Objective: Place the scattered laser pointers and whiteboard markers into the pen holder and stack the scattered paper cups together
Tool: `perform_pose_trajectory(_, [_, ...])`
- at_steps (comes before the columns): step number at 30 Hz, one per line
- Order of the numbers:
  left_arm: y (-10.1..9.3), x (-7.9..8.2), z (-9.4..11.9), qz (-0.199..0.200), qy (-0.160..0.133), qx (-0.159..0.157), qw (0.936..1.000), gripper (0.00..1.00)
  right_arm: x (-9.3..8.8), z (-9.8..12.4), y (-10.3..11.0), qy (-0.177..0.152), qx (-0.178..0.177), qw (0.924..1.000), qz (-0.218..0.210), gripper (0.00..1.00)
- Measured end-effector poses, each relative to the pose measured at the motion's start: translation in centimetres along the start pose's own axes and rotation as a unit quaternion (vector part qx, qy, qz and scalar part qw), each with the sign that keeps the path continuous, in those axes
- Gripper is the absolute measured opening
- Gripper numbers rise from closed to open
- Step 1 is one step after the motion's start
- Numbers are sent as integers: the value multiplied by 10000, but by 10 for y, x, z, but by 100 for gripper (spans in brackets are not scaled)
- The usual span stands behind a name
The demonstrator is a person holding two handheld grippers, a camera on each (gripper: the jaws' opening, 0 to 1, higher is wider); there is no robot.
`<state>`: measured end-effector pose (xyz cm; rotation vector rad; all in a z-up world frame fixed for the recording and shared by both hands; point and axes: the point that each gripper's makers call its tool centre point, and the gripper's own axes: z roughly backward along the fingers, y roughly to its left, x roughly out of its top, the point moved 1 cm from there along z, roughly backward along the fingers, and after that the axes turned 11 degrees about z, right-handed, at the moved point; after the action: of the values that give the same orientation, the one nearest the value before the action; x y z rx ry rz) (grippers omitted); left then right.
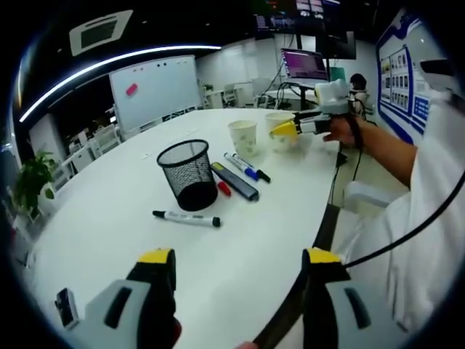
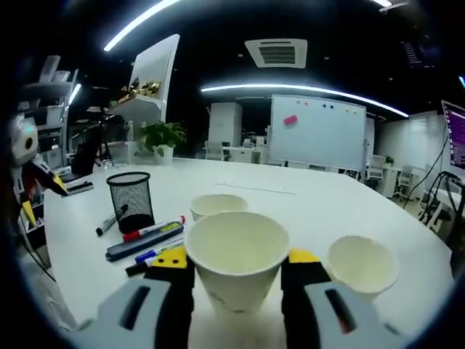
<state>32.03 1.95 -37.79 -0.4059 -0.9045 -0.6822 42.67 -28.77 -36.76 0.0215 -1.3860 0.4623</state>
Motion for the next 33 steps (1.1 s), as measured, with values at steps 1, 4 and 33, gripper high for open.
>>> perform_pose_trajectory(1, [0,0,0,-2,4,0,10000,71,3,1,0,-40,-9,10000,11,48])
perform_pose_trajectory(4, [0,-1,0,-11,36,-20,10000,71,9,1,-2,-128,-35,9999,65,48])
perform_pose_trajectory(33, [-2,3,-3,-47,-28,-71,10000,71,27,10,-5,-294,-149,9994,124,48])
